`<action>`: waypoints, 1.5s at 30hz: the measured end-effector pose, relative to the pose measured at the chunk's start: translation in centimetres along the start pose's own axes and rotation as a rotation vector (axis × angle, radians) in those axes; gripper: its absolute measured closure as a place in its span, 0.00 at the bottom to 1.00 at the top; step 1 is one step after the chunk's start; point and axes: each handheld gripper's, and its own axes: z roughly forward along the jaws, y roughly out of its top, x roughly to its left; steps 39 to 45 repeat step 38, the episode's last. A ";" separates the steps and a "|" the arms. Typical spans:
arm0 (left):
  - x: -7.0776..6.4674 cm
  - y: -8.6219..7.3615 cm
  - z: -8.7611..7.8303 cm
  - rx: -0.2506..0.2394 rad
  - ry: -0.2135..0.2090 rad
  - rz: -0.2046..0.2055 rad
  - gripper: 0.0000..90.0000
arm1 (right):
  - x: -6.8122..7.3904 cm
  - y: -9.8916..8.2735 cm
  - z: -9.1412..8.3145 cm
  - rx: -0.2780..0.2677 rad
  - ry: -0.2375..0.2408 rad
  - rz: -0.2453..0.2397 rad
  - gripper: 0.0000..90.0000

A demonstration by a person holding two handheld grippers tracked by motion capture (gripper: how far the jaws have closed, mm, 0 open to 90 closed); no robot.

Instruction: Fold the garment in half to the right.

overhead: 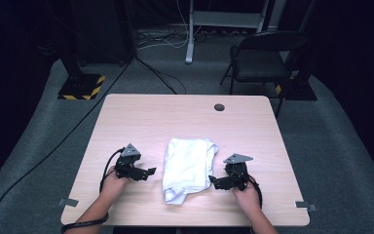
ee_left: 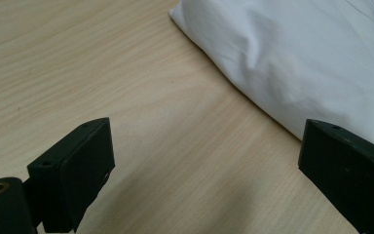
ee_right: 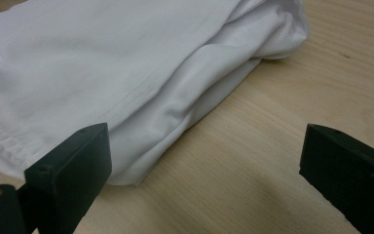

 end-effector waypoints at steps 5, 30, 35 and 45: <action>0.7 -0.2 -0.1 0.000 0.014 -0.027 0.06 | -0.5 -0.1 -0.2 0.000 -0.010 0.013 0.04; 3.2 -1.0 -1.0 -0.011 0.098 -0.128 0.06 | -2.9 -0.7 -1.1 -0.012 -0.047 0.106 0.04; 3.9 -0.8 -1.6 -0.029 0.230 -0.191 0.06 | -3.5 -0.9 -1.4 -0.026 -0.068 0.148 0.04; 3.9 -0.7 -1.8 -0.053 0.246 -0.215 0.03 | -4.0 -1.1 -1.6 -0.035 -0.082 0.190 0.03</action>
